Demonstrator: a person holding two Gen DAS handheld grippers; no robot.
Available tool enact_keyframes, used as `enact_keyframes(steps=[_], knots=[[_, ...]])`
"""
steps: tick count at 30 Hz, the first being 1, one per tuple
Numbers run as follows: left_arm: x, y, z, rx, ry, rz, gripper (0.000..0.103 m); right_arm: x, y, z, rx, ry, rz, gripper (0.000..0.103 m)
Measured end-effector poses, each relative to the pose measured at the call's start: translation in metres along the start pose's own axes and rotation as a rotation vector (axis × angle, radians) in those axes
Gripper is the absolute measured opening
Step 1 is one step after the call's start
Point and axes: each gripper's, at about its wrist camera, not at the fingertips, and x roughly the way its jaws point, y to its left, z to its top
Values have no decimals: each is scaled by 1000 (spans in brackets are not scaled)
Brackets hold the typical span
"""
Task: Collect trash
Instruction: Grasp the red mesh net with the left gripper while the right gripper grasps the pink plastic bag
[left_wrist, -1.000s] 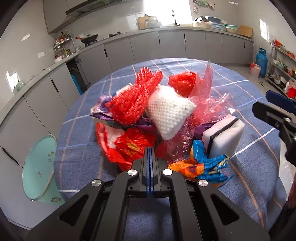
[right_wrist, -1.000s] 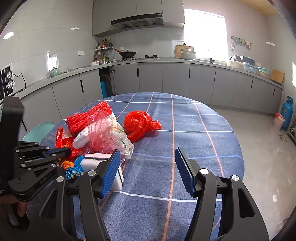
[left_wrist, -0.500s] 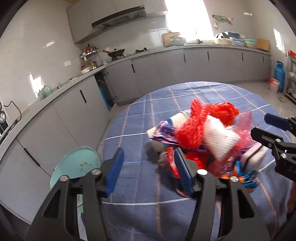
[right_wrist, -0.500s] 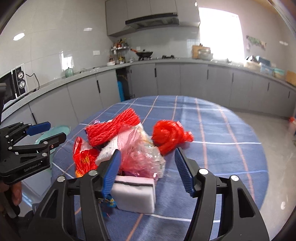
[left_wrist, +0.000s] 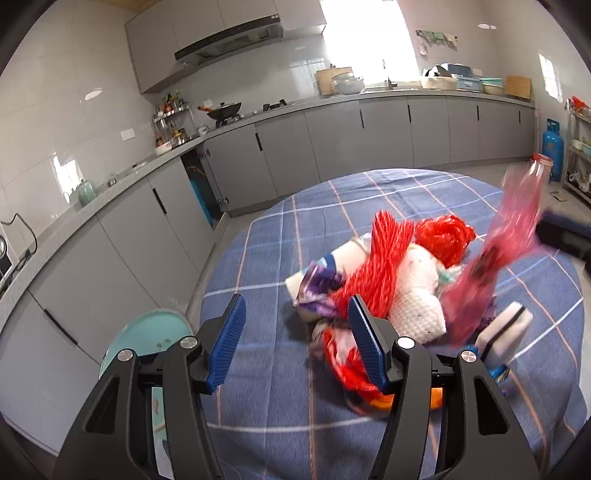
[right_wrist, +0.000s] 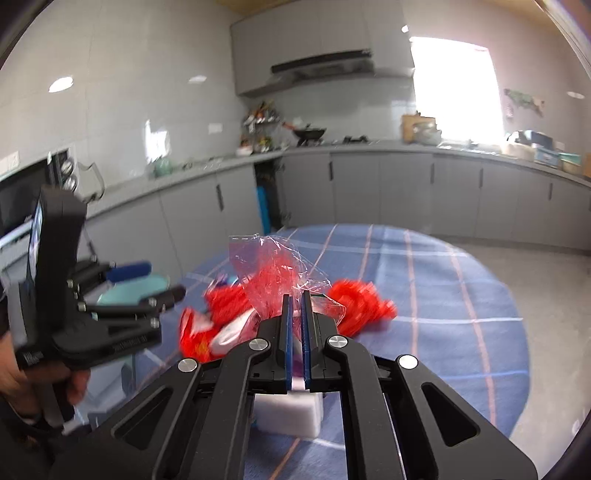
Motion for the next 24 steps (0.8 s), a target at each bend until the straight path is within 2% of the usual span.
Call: enact_keyframes(steps=[6,12,16,17,18,21,24], knots=[[23,-23,8,69,20,-24,59,13,-26,16,44,-33,-87,5],[47,-36,13,62,61,-71,59,31,-44,16,118,-29,-106,5],[56,-50,13,86,77,-103,58,37,-43,13,125,-19,-101,5],[59,-51,13,87,89,-116,43,38,-41,12,124,-17,-101,5],[64,-52,12,94,110,-135,18,39,-40,10,122,-15,-99,5],[66,-51,11,86,124,-162,11,41,-40,9,124,-12,-102,5],[53,-42,15,72,99,-166,11,42,-40,12,125,-16,-107,5]])
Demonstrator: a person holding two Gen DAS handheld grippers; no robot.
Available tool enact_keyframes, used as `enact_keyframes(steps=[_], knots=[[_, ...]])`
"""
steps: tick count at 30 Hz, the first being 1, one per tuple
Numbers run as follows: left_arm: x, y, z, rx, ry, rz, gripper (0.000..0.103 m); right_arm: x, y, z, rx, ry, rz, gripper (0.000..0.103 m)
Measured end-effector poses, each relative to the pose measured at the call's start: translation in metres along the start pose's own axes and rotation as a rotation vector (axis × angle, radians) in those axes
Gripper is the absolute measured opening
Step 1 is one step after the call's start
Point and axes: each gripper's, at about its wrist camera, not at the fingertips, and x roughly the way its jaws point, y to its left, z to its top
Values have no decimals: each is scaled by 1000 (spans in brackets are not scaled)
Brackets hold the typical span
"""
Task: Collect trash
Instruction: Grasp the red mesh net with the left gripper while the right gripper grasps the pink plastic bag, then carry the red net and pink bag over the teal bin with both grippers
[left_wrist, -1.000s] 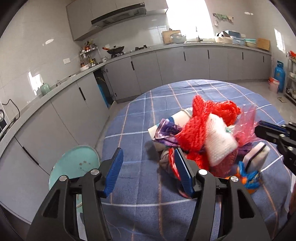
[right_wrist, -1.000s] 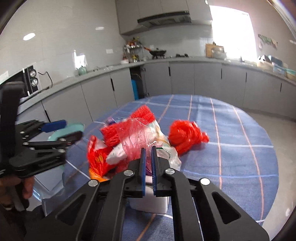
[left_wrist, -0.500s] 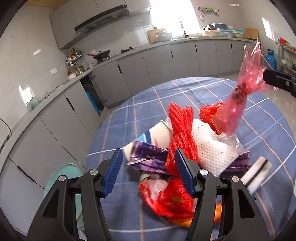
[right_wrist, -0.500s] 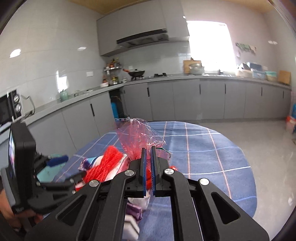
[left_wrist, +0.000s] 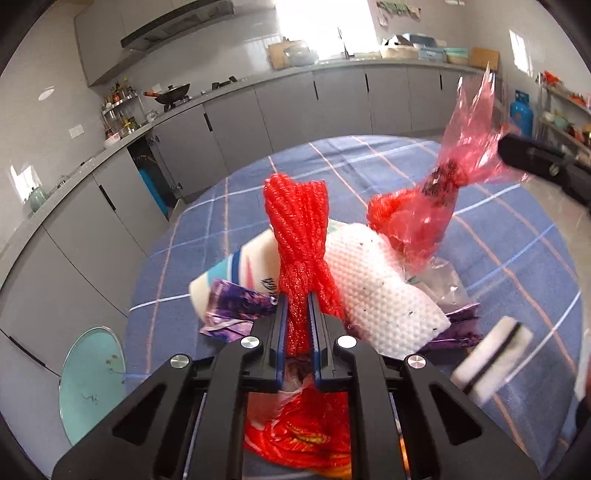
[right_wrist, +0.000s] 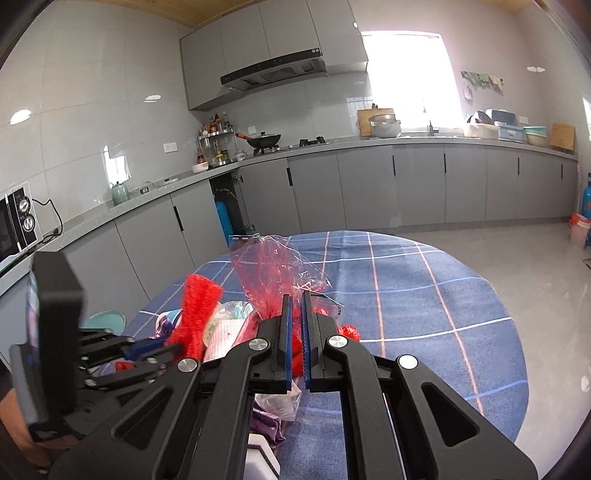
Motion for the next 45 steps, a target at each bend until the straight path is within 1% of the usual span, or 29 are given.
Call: enact_keyframes(steps=[4,9,15,19,30,38,45], knots=[[-27,8,1,6,-54,8,11,3,4,7,-2,-7,4,5],[-51,28,2,-32,-100,39,11,3,23,15,-24,-20,27,5],[-72,58,-4,-71,-135,124,11,13,44,24,-52,-29,58,5],[-81,74,-9,-87,-144,170,11,16,59,29,-74,-36,74,5],[-99,121,-23,-134,-157,243,11,23,97,45,-132,-53,114,5],[-106,157,-41,-191,-147,291,11,38,128,46,-175,-39,155,5],[-109,184,-56,-229,-133,325,11,54,164,43,-213,-20,198,5]])
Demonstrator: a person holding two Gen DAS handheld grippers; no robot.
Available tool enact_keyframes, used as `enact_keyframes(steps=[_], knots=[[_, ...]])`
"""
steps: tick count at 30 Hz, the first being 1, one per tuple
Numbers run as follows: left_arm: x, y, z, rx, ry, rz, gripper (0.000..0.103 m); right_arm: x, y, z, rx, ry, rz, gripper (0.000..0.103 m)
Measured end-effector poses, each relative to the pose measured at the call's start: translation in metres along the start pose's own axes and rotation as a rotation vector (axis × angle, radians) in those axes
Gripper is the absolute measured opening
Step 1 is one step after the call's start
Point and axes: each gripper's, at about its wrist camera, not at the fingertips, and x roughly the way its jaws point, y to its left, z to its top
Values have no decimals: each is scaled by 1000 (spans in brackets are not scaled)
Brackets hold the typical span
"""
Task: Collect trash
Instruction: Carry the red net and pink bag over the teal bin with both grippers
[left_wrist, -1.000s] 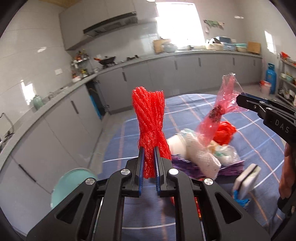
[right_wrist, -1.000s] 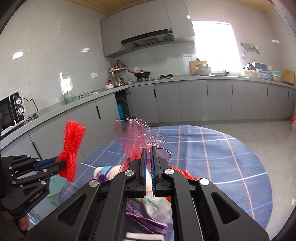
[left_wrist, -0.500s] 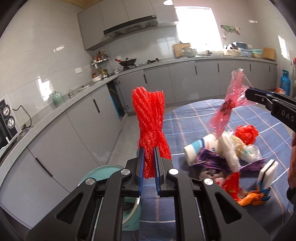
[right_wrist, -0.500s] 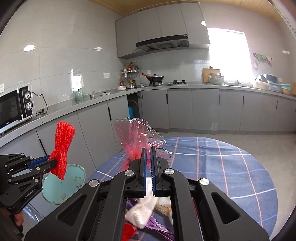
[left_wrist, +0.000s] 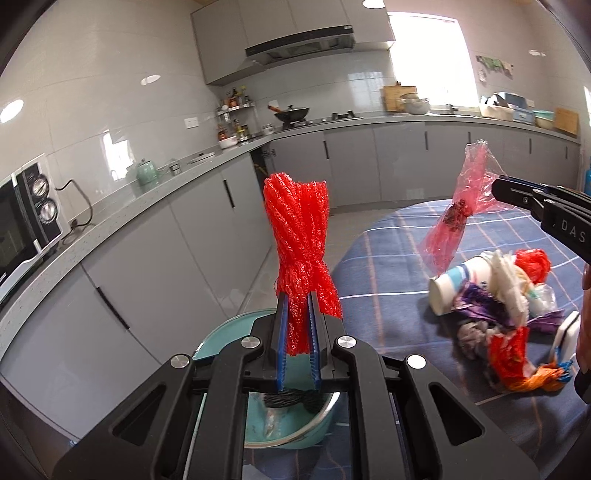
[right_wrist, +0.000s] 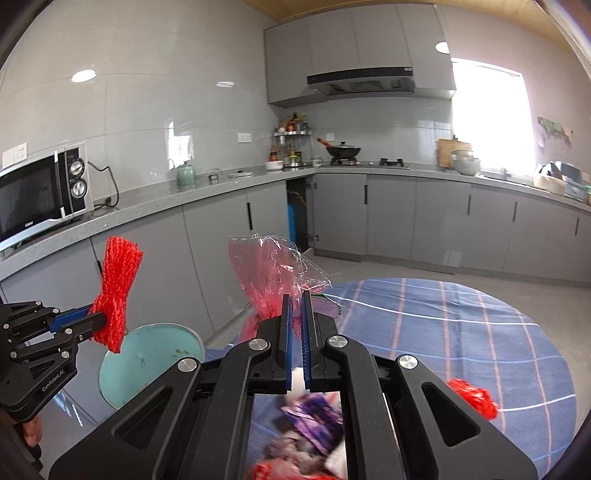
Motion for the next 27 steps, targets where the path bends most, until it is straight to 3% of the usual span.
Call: enact_keyframes(steps=[10,27], knots=[[5,41,-10,-64,7,72,11,28,40,5,-38,25,61,5],[11,77,-20,-113,20,155,11,60,79,0,-78,67,129,5]])
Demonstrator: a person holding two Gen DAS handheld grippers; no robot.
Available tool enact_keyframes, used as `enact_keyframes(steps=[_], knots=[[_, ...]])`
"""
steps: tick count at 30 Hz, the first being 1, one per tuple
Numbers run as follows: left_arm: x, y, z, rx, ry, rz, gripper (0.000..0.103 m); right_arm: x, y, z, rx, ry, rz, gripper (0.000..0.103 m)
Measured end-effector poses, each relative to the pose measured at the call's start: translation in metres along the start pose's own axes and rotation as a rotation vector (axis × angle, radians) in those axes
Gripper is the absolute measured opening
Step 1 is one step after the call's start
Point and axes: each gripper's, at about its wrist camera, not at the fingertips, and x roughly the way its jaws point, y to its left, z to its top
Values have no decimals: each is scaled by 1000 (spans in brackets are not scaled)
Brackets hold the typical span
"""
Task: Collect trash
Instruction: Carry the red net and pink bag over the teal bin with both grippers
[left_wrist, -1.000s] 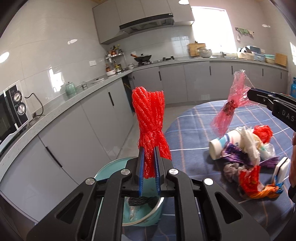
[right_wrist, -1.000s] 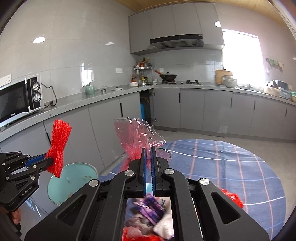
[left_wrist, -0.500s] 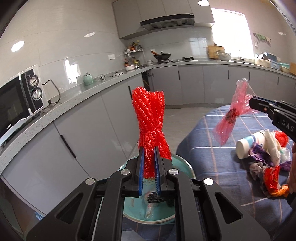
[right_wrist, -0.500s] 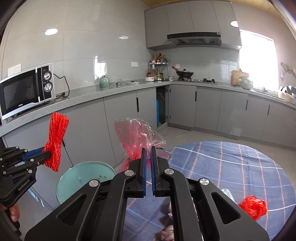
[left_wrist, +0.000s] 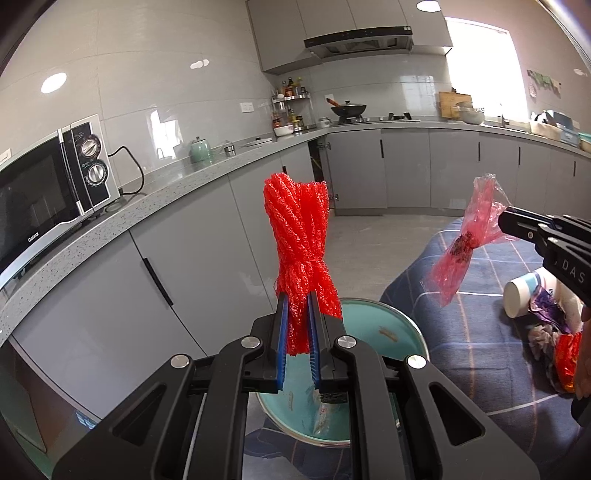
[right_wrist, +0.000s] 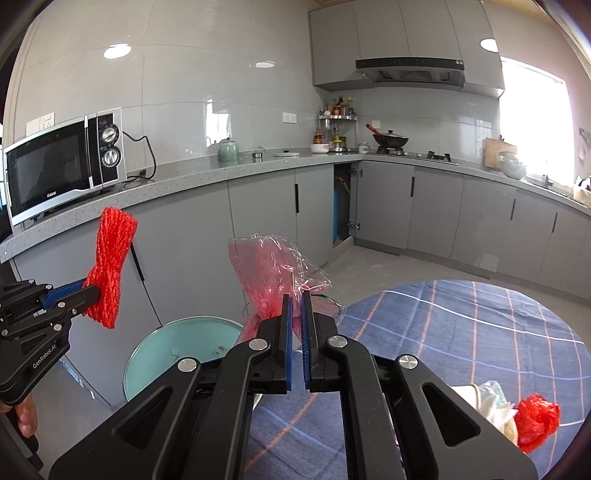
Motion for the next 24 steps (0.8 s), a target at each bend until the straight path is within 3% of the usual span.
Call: enact_keyframes(steps=[24], knots=[[8,17,-1,-45,17,7,11,38,33,-4,-41,47,61,5]])
